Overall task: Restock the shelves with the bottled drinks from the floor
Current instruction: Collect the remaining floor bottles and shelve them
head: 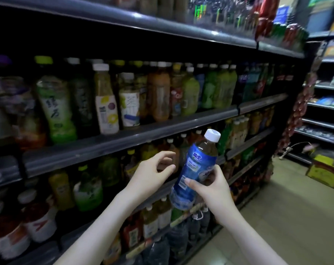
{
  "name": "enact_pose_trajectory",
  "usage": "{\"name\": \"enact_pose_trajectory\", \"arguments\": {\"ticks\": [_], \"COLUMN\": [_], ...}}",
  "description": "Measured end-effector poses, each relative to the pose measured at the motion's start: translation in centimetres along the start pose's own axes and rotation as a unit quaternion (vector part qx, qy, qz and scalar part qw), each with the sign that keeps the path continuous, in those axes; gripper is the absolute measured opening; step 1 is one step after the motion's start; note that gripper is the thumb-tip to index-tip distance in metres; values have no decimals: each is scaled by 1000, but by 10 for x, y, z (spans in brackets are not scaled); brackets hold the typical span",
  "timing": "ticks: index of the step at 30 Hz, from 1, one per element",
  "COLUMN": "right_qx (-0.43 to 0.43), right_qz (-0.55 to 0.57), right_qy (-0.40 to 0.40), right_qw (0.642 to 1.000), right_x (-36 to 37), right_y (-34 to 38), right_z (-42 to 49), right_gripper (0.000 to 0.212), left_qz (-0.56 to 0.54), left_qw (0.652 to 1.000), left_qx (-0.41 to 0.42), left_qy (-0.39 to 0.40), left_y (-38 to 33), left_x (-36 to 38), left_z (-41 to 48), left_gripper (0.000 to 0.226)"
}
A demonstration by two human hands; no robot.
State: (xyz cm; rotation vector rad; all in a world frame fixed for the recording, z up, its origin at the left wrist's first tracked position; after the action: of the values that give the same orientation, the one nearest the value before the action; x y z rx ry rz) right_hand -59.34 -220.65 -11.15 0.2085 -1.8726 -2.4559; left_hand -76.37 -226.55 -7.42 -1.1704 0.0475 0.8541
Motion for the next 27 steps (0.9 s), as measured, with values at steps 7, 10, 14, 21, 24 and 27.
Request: {"name": "enact_pose_trajectory", "arguments": {"ticks": [7,10,14,21,24,27], "right_qx": [-111,-170,-211,-213,-202,-198], "right_qz": [38,54,103,131,96,72], "right_qy": [-104,-122,-94,5,37,54], "right_qw": [988,976,968,968,974,976], "right_x": [-62,-81,-94,-74,-48,-26], "right_y": [24,32,34,35,35,42], "right_z": [137,203,287,390,416,434], "right_gripper": [56,58,58,61,59,67], "left_qz": [63,125,218,411,467,494], "left_qw": [982,954,908,825,797,790], "left_qx": [107,138,138,132,124,96], "left_qy": [-144,-235,-331,-366,-363,-350], "left_y": [-42,-53,-61,-67,-62,-56], "left_x": [54,70,96,140,144,139], "left_z": [112,155,214,294,306,317], "left_gripper": [48,57,68,78,82,84]}}
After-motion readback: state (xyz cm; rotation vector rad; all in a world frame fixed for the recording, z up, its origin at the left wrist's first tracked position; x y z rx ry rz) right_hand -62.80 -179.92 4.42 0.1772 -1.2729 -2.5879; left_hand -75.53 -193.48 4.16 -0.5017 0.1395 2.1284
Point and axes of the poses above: each hand's wrist, its own z-axis towards the middle knuckle, its own x-axis out of the palm, y = z × x, the point moved 10 cm from there along z, towards the middle knuckle, and after that the axes turned 10 degrees about -y, right-handed, at the moved point
